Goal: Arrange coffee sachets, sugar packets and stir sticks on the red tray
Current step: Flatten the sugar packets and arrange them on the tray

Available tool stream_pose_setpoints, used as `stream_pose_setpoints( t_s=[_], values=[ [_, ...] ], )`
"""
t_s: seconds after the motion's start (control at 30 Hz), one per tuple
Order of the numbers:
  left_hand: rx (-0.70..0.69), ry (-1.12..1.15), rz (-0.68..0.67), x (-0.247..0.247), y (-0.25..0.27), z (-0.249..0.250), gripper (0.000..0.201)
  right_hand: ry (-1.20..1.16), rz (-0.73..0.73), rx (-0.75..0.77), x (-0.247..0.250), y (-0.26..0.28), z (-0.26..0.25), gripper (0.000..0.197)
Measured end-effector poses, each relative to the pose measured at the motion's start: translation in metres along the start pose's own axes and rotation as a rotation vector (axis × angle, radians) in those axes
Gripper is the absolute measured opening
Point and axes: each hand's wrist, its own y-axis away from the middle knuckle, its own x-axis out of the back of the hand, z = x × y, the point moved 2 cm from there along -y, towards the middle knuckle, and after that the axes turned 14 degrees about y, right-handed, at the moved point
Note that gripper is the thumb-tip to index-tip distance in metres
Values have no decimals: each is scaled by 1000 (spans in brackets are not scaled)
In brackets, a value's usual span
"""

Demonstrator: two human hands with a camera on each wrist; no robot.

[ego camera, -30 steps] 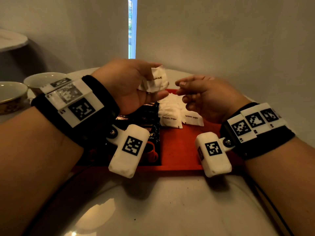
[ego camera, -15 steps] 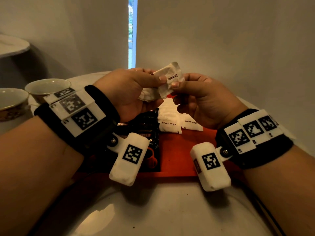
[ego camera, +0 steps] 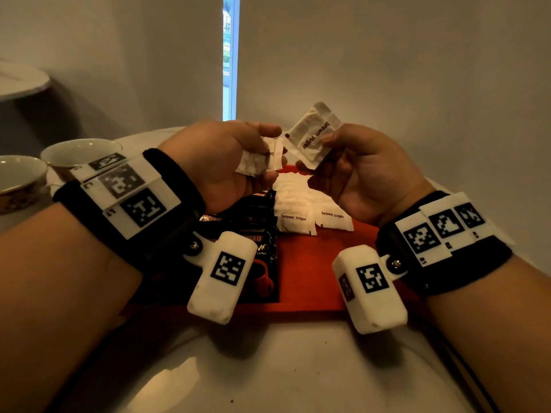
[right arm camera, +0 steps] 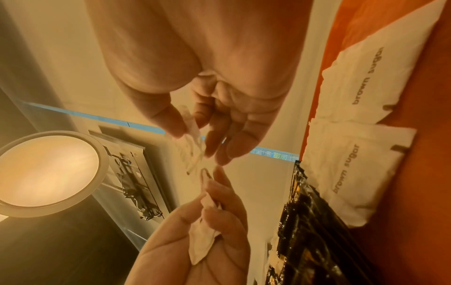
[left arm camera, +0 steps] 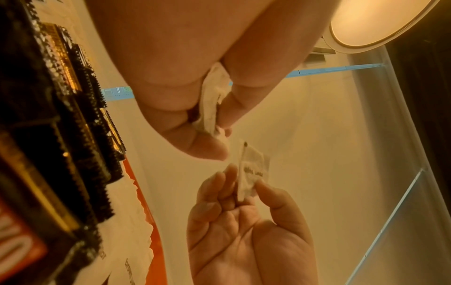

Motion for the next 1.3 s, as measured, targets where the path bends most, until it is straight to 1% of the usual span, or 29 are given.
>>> stream_pose_setpoints(
  t_s=[0.03, 0.1, 0.17, 0.2, 0.23, 0.33, 0.4, 0.43, 0.47, 0.53, 0.6, 0.67, 0.73, 0.77, 0.83, 0.87, 0.97, 1.17, 1.23, 1.3],
  values=[
    [-2, 4, 2, 0, 0, 0, 32, -15, -7, 5, 0, 0, 0, 28],
    [7, -2, 2, 1, 0, 0, 32, -8, -11, 13, 0, 0, 0, 25],
    [45, -24, -29, 0, 1, 1, 24, 21, -22, 17, -2, 0, 0, 18],
    [69, -36, -59, 0, 3, 1, 19, 38, -19, 16, -3, 1, 0, 18],
    [86, -43, -97, 0, 3, 1, 15, 53, -18, 18, -4, 1, 0, 19],
    [93, -119, -209, -2, 6, -1, 26, 72, -31, 35, -8, 3, -1, 37],
    [59, -160, -232, -2, 6, -3, 23, 35, -49, 45, -9, 4, -3, 32],
    [42, -174, -218, -1, 5, -2, 24, 20, -49, 52, -9, 4, -3, 27],
    [27, -183, -196, 0, 4, -2, 30, 10, -45, 57, -8, 4, -4, 25],
    [1, -175, -137, 2, 2, -2, 43, 12, -24, 66, -8, 4, -4, 26],
    [-6, -167, -108, 2, 2, -1, 42, 46, 17, 65, -8, 3, -4, 27],
    [14, -180, -117, 1, 2, -2, 42, 81, 57, 54, -8, 3, -3, 28],
    [38, -200, -129, 1, 3, -3, 47, 99, 70, 58, -6, 3, -2, 20],
    [36, -201, -120, 1, 3, -3, 42, 105, 62, 64, -6, 4, -3, 16],
    [15, -199, -83, 1, 3, -3, 15, 115, 39, 74, -8, 5, -3, 18],
    [8, -196, -71, 1, 3, -2, 5, 119, 35, 77, -9, 5, -3, 20],
    [-20, -200, -63, 3, 0, -2, 11, 135, 51, 74, -8, 4, -4, 22],
    [-45, -188, -40, 0, 0, -3, 14, 188, 90, 62, 2, 3, -6, 30],
    [-47, -183, -31, 0, 0, -2, 14, 226, 67, 61, 6, 5, -9, 22],
    [-44, -182, -24, 0, -1, -2, 14, 262, 42, 59, 9, 5, -11, 7]
  ],
)
